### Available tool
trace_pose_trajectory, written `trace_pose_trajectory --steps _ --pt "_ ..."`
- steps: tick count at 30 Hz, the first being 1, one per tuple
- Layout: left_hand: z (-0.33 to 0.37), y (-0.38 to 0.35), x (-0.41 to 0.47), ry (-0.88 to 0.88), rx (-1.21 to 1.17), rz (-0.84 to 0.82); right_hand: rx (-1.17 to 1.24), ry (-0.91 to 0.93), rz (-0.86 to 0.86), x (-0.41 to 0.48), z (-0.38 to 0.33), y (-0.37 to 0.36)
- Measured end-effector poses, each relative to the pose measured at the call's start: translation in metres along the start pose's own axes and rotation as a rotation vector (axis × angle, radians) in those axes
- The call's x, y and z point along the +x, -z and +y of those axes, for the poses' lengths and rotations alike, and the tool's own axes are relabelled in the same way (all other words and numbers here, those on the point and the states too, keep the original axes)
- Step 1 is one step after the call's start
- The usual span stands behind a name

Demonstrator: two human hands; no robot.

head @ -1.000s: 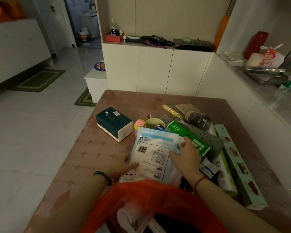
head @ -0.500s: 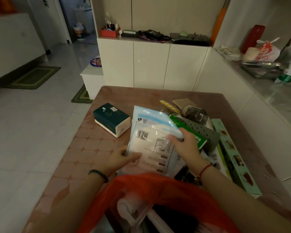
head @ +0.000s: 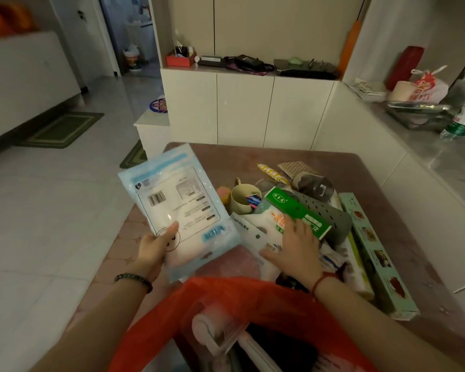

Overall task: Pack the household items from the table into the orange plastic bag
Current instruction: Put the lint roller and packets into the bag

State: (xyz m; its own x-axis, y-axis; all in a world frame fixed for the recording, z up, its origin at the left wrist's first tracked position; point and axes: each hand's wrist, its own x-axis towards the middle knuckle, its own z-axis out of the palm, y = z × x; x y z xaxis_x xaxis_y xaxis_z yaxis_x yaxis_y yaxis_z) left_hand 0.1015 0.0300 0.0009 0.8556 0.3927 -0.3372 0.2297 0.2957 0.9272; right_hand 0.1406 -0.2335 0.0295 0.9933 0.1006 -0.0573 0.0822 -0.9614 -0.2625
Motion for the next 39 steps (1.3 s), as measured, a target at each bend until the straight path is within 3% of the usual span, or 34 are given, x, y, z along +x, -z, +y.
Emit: trace_pose_trajectory --steps 6,16,19,22,26,28,31,35,39 --pt "-0.02 0.011 0.0 0.144 0.065 -0.105 -0.233 0.037 0.06 0.007 -0.003 -0.028" --pt "-0.034 0.004 -0.001 0.182 0.193 -0.028 -0.099 -0.005 0.106 0.016 -0.011 -0.022" --pt "-0.037 0.004 -0.002 0.194 0.218 0.0 -0.026 0.147 0.239 0.012 -0.012 -0.025" --pt "-0.038 0.005 -0.003 0.186 0.232 0.051 0.05 0.359 0.132 0.002 -0.02 -0.031" --pt "-0.034 0.016 -0.001 0.159 0.232 0.127 0.268 0.051 0.004 0.002 -0.029 -0.033" --pt "-0.029 0.026 0.001 0.137 0.244 0.133 0.214 -0.008 -0.016 0.007 -0.033 -0.034" --pt "-0.024 0.038 0.002 0.114 0.228 0.157 0.091 -0.044 -0.038 0.011 -0.039 -0.038" --pt "-0.02 0.049 0.0 0.095 0.231 0.232 0.139 -0.062 -0.136 0.013 -0.041 -0.041" --pt "-0.012 0.054 -0.006 0.038 0.159 0.248 -0.02 0.013 0.019 0.005 -0.048 -0.05"
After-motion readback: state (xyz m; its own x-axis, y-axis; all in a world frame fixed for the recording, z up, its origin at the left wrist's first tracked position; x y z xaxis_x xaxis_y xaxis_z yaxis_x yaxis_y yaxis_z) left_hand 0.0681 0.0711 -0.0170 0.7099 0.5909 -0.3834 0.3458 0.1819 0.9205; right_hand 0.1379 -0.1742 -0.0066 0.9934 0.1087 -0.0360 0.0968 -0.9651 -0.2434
